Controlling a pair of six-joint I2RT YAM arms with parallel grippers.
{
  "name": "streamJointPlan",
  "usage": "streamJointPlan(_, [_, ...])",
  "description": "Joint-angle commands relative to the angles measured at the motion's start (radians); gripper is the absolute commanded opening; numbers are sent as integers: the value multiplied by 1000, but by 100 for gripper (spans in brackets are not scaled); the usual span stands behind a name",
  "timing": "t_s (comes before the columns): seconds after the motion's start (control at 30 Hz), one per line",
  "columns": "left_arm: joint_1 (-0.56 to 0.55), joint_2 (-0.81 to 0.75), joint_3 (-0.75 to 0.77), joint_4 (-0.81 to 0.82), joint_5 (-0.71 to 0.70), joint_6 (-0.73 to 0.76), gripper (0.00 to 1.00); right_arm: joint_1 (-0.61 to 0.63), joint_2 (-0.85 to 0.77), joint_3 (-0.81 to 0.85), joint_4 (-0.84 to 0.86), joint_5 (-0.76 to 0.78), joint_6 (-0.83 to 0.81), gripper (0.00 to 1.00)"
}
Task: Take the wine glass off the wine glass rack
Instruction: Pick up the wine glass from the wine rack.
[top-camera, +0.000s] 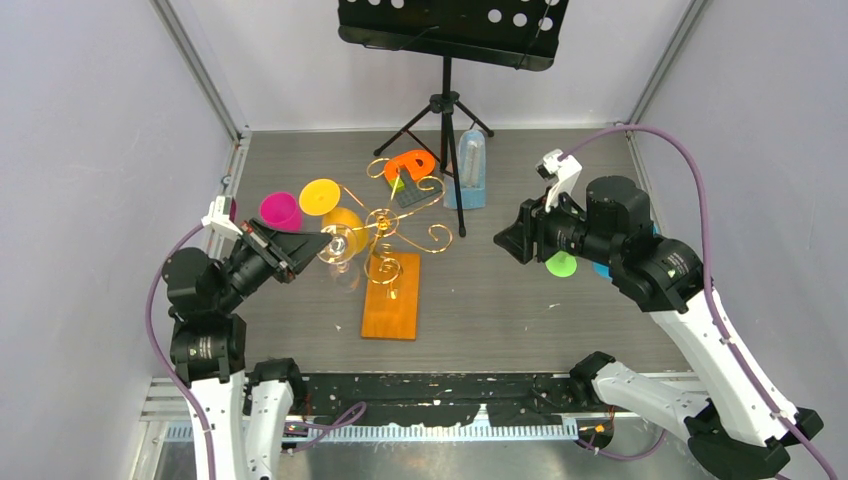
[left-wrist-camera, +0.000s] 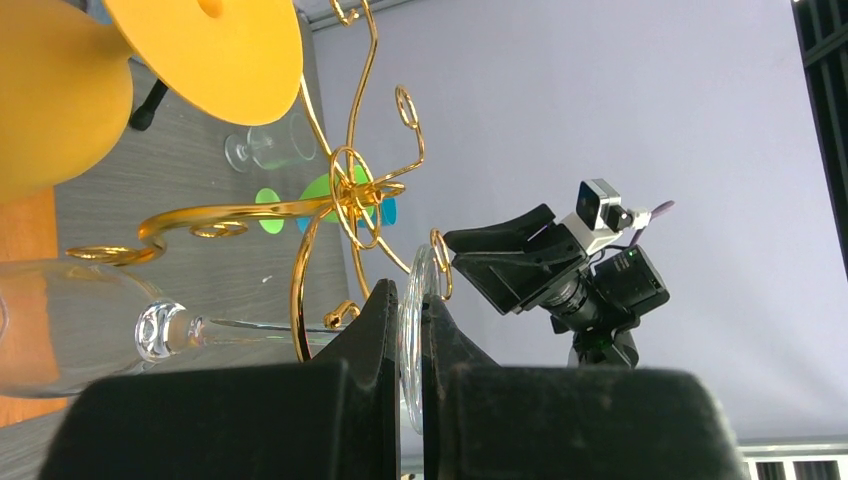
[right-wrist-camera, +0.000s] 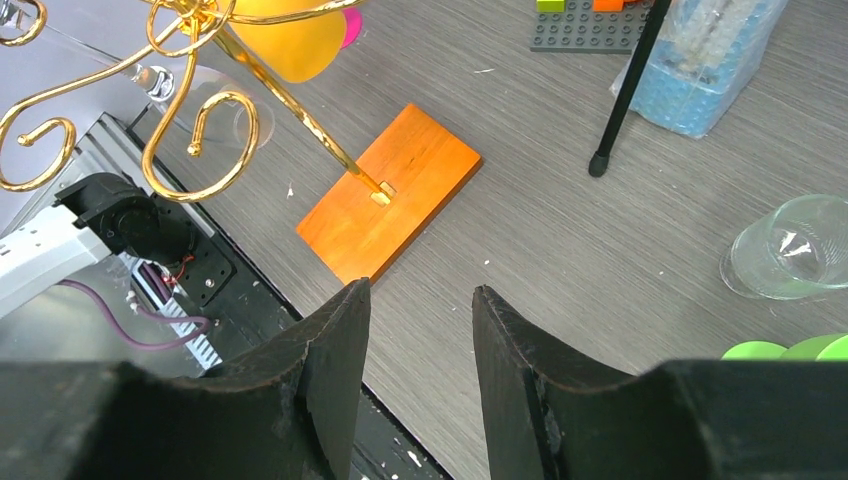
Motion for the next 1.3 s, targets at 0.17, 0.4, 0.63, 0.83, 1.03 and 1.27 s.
streamJointPlan(0.17, [33,-58,-20,124,-22,-44,0,33,6,53,-7,16,-11,48])
streamJointPlan(0.4, [33,-94,-69,156,-59,-77,0,45,-3,65,-13,4,-22,48])
streamJointPlan(0.63, [33,-104,-16,86,-128,-43,0,47,-22,62,-7,-22,-26,48])
streamJointPlan(0.83, [33,-113,33,-8,-213,4,0,49,-41,38,4,-31,-31,48])
streamJointPlan(1.03, [33,-118,64,-70,-297,46,0,49,-50,35,12,-39,-33,48])
streamJointPlan(1.27, [33,-77,72,-53,-315,51,0,49,-59,25,16,-38,-35,48])
